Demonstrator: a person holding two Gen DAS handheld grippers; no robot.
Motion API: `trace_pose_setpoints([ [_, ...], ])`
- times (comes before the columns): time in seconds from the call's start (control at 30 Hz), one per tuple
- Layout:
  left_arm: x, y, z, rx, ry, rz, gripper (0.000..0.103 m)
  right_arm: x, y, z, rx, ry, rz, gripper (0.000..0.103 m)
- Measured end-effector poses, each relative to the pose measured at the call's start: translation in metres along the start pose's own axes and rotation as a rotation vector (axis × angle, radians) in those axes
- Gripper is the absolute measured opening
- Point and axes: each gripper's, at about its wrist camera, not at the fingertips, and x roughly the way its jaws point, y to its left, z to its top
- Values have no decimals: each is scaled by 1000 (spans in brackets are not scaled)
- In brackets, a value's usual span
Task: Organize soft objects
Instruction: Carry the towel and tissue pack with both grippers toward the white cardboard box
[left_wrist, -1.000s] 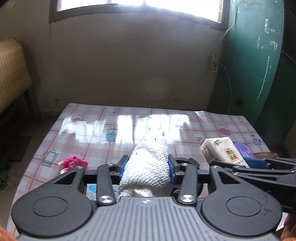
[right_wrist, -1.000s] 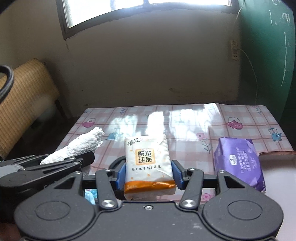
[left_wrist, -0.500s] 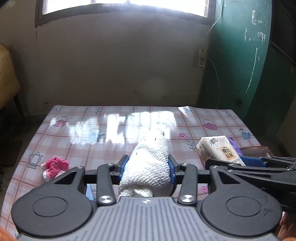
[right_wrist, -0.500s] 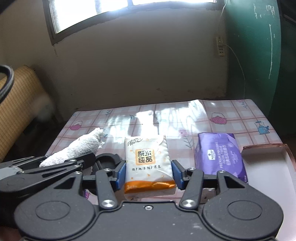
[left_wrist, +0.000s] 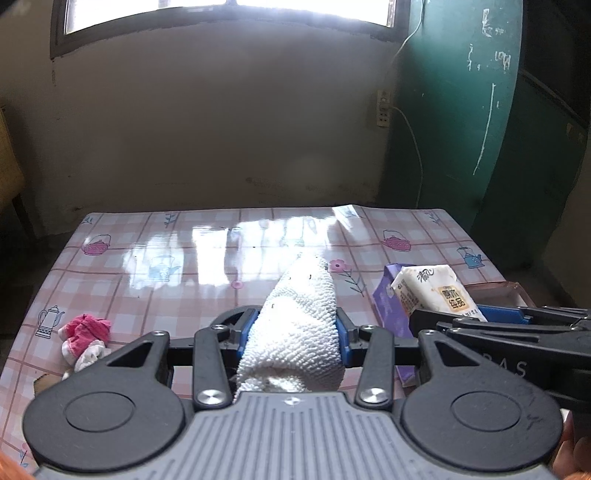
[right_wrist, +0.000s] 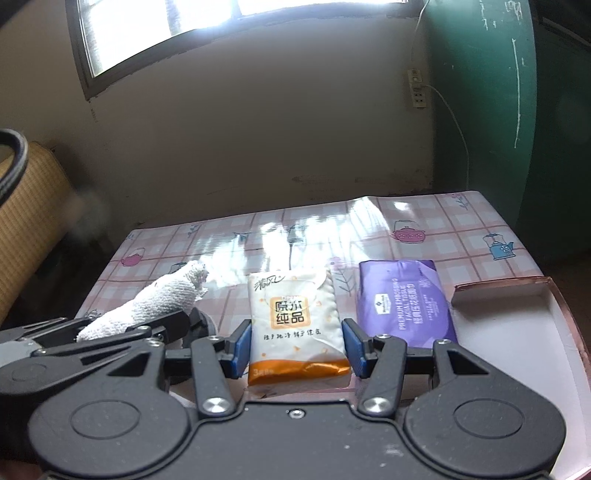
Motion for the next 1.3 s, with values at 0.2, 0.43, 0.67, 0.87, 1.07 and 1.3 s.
trace_pose_setpoints([
  [0.2, 0, -11, -2, 10, 3, -12, 44, -3, -10, -1, 13, -4, -11, 63],
  [0.43, 1, -22, -3, 24, 3, -24, 44, -9, -17, -3, 26, -7, -24, 63],
  [0.67, 2, -32, -5, 39, 5, -36, 44, -14, -30, -5, 41, -6, -35, 63],
  [0.87, 3, -42, -6, 53, 9, -48, 44, -17, -43, -7, 55, -5, -47, 63],
  [1.07, 7, -58, -6, 71, 10, -65, 44, -21, -59, -6, 71, -3, -61, 63],
  [1.3, 14, -79, -1, 84, 9, -100, 44, -23, -84, -1, 89, -11, -83, 63],
])
